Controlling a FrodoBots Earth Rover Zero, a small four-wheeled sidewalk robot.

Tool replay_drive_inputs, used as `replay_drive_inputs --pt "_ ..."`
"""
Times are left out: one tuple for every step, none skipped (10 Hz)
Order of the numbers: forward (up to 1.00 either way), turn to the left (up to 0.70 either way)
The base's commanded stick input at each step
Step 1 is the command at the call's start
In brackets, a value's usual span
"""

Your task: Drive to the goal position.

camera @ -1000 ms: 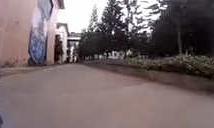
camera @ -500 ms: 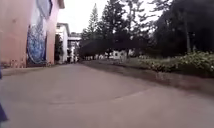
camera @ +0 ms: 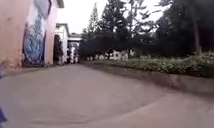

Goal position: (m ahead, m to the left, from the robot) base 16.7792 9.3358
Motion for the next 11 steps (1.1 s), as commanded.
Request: replay_drive_inputs --pt "1.0 0.14" --pt "1.0 0.27" --pt "1.0 0.27" --pt "1.0 0.27" --pt "1.0 0.15" --pt "1.0 0.04" --pt "1.0 0.0" --pt "1.0 0.0" --pt "1.0 0.0" --pt "1.0 0.0" --pt "1.0 0.0"
